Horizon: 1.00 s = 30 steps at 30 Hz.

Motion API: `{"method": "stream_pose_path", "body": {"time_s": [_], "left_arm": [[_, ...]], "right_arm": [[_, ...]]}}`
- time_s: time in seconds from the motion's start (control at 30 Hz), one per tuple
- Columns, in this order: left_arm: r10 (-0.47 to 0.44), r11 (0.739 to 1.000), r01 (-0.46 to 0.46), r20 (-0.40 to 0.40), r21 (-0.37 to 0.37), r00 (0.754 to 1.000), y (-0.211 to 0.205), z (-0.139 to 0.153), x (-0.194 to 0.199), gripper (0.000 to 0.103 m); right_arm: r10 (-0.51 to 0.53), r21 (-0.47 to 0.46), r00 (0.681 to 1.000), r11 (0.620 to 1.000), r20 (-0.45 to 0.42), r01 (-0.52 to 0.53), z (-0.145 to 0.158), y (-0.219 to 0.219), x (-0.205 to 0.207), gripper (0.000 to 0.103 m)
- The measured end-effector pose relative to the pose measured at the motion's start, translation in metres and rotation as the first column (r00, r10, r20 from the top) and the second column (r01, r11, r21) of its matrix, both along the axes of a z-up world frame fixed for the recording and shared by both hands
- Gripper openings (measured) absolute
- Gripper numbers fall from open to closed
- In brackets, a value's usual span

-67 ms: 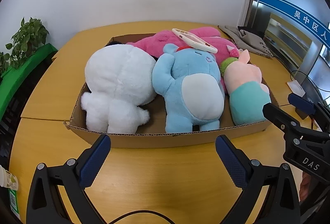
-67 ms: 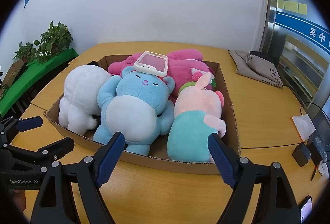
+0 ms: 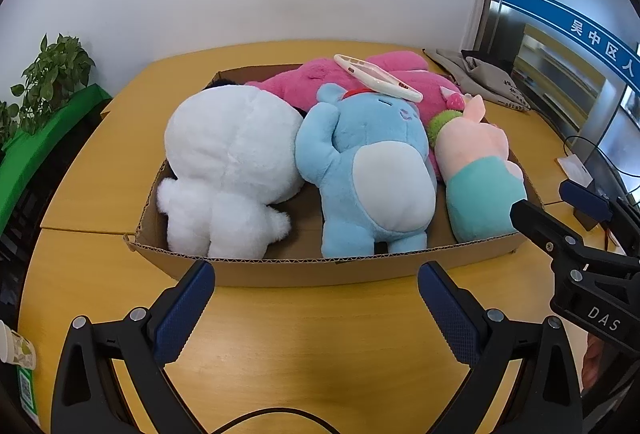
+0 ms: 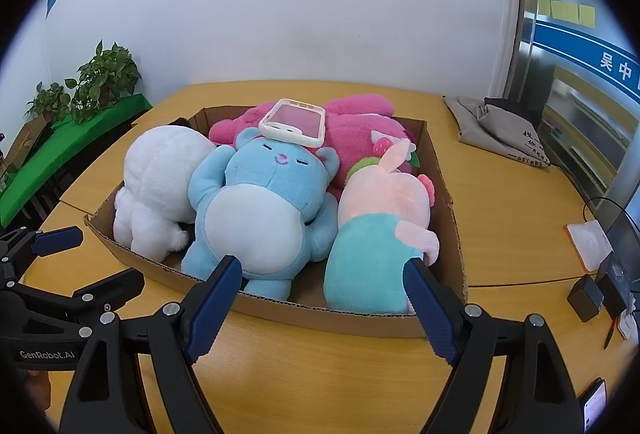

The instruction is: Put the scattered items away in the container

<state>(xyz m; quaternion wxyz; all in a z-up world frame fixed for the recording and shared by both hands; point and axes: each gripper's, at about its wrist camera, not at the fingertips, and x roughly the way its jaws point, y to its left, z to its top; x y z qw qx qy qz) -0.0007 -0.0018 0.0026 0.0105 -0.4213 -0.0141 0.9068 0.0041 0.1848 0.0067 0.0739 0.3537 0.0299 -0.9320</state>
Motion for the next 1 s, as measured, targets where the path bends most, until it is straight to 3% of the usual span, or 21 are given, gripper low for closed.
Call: {"method": "stream_pose_path", "body": {"time_s": [0.27,0.4,0.53,0.67,0.8,0.9,1.0], "left_arm": [[-0.007,1.0,0.007,0.014,-0.001,1.0,-0.007,0.009,-0.002,0.103],[-0.046,0.999,0.046,-0.007,-0.016,0.999,-0.023,-0.001,0.008,0.103],[-0.048,0.999,0.049,0.016,-0.019,0.999,-0.069,-0.022,0.024,0.103],[-0.029,0.999,0.033,0.098,-0.043,0.995,-0.125,-0.059,0.042,0.103],[-0.004,0.999,0.012,0.168,-0.043,0.986,-0.175,-0.095,0.055,0.103],[0.015,1.0,-0.009,0.187,-0.03,0.982,-0.203,-0.114,0.055,0.103],[-0.003,1.0,0.007,0.15,-0.022,0.989,-0.218,-0.118,0.051,0.103]], "right_arm": [[0.011,0.021,1.0,1.0,-0.014,-0.011,0.0,-0.002,0.002,0.083],[0.041,0.008,0.999,0.999,-0.006,-0.041,-0.007,0.012,0.004,0.083],[0.088,0.008,0.996,0.996,0.012,-0.089,-0.026,0.045,0.014,0.083],[0.136,0.008,0.99,0.991,0.029,-0.136,-0.044,0.079,0.023,0.083],[0.163,0.05,0.979,0.984,0.12,-0.17,-0.082,0.124,0.034,0.083],[0.177,0.041,0.969,0.982,0.171,-0.187,-0.102,0.149,0.039,0.083],[0.193,0.032,0.962,0.979,0.192,-0.203,-0.115,0.161,0.04,0.083]]}}
